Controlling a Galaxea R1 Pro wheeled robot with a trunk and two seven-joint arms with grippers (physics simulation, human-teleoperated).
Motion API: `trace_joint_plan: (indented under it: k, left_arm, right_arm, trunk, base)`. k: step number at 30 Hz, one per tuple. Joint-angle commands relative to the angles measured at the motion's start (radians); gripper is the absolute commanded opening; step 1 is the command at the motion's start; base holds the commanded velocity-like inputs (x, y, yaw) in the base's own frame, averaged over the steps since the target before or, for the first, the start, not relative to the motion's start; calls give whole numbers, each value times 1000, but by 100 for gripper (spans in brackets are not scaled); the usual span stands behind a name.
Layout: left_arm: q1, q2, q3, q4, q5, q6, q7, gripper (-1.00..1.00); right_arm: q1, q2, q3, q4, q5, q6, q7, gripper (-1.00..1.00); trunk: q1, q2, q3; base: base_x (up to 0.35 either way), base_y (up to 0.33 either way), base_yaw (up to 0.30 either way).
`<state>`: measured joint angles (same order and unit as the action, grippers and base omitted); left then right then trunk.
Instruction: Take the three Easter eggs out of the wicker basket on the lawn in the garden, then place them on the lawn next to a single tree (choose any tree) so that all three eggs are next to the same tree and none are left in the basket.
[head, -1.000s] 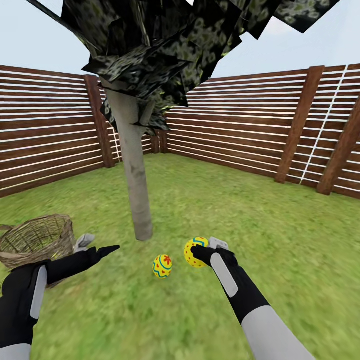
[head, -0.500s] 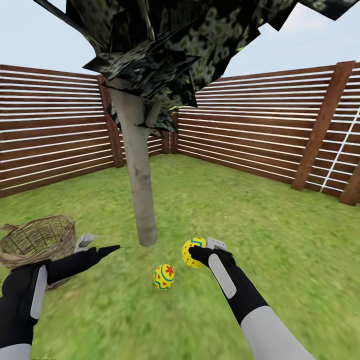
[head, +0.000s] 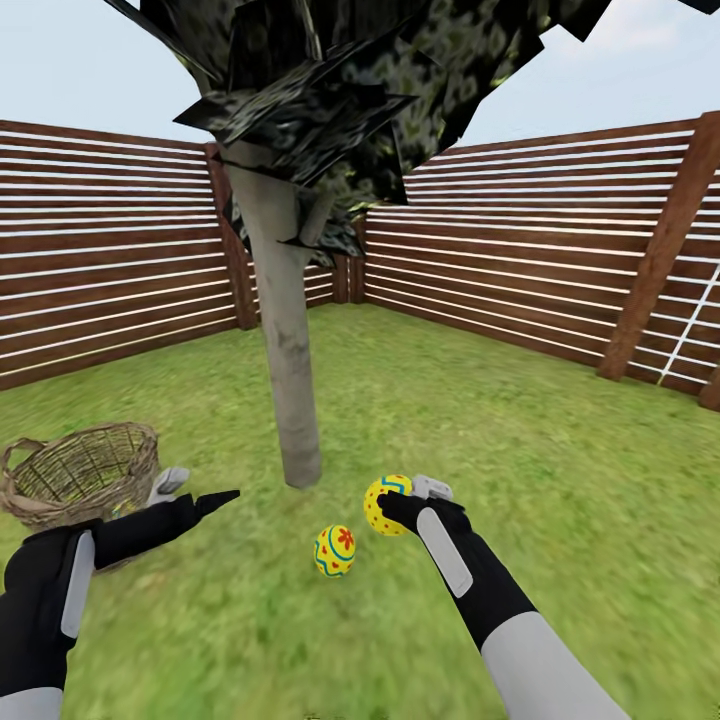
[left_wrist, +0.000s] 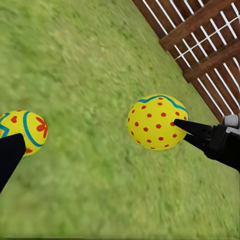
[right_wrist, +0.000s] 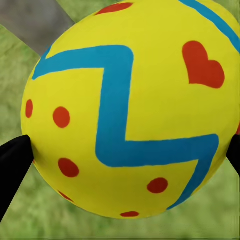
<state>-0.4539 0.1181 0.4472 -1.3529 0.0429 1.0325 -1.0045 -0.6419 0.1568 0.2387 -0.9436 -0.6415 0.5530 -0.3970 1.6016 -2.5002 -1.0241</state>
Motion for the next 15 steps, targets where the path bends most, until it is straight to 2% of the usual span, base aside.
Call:
trace_joint_plan:
  k: [1,4,8,15]
  left_arm:
    - [0,0,0,0,5,9,0,100]
    - [0,0,-2,0,5,9,0,100]
    - [0,0,-4,0,5,10,-2,100]
    - [0,0,-4,0,5,10,-2,100]
  right_arm:
    - [-1,0,2,-1,-10,1,-10,-100]
    - [-1,0,3,-1,-9,-5,-10,-100]
    - [-1,-2,4,3,-10,-59,-10,-100]
    - [0,-2,17,7,-10,-67,-10,-100]
  trunk:
    - [0,-1,-5]
    - [2,-1,-17]
    - [3,-2,-32]
    - [6,-4,-59]
  base:
    - [0,0,0]
    - [0,0,0]
    - [0,0,0]
    - [0,0,0]
